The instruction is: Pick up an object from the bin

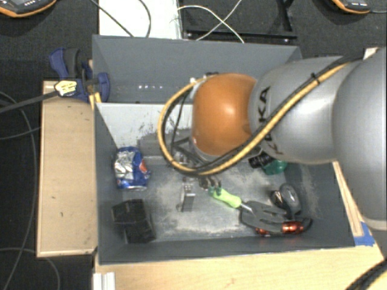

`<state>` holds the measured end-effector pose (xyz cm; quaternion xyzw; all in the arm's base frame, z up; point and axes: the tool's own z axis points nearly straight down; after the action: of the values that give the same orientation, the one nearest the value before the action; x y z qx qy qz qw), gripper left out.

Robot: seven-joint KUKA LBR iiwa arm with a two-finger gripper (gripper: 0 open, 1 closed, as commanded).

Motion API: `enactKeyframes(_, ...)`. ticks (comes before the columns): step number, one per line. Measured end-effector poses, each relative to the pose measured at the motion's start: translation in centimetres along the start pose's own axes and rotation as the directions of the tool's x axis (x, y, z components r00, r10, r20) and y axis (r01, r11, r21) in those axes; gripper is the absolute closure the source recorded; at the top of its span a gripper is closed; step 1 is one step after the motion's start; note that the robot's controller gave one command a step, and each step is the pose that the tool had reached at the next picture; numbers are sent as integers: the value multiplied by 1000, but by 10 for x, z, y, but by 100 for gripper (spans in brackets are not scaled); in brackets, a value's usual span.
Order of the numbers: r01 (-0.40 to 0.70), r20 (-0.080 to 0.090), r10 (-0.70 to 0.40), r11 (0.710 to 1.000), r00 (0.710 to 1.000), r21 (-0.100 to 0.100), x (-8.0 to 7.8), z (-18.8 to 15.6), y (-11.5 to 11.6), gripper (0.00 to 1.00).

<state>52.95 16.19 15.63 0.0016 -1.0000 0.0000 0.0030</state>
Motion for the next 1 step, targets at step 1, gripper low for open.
enactKeyframes(1, -6, 8, 6, 1000, 1000, -1, -2, -5, -1, 0)
